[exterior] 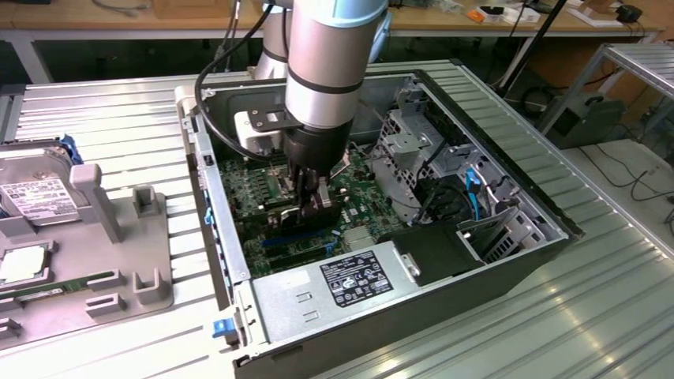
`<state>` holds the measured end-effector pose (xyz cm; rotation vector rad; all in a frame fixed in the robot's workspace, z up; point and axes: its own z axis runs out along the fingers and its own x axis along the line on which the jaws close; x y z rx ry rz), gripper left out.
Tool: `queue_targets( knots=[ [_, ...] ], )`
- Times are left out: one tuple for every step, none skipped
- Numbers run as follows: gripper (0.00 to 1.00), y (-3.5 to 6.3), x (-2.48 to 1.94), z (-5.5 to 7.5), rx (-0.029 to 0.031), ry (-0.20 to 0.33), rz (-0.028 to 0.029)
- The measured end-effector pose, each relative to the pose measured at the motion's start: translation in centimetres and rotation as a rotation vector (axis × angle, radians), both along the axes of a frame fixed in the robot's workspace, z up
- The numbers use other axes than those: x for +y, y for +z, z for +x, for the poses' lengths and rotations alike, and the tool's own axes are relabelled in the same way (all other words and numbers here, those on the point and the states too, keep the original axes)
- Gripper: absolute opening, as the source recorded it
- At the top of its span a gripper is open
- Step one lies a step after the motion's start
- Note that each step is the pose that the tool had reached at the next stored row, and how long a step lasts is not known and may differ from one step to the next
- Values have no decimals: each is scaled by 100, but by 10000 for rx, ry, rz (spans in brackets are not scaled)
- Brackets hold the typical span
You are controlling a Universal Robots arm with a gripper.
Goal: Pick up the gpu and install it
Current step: 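Insert the gpu into the slot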
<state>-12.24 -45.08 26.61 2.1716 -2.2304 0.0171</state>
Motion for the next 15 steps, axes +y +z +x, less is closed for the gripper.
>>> queue_targets(
  knots=[
    [27, 4, 1, 0, -1, 0, 2],
    [27, 6, 1, 1, -2, -1, 4],
    [27, 10, 1, 0, -1, -1, 2],
    [27, 12, 1, 0, -1, -2, 1],
    [27, 5, 1, -6, -4, -2, 0],
    [27, 3, 0, -13, -5, -3, 0],
    [27, 2, 0, -14, -6, -2, -1],
    [27, 0, 0, -16, -6, -1, -1],
    [27, -2, -1, -18, -5, -1, -2],
    [27, -11, 0, -19, -6, -1, -1],
    [27, -20, 0, -19, -4, -1, -2],
    [27, -22, -1, -20, -4, -2, -2],
    [27, -24, -1, -20, -5, -2, 0],
    [27, -24, 0, -19, -7, -2, 5],
    [27, -19, 0, -19, -8, -2, 9]
  ],
)
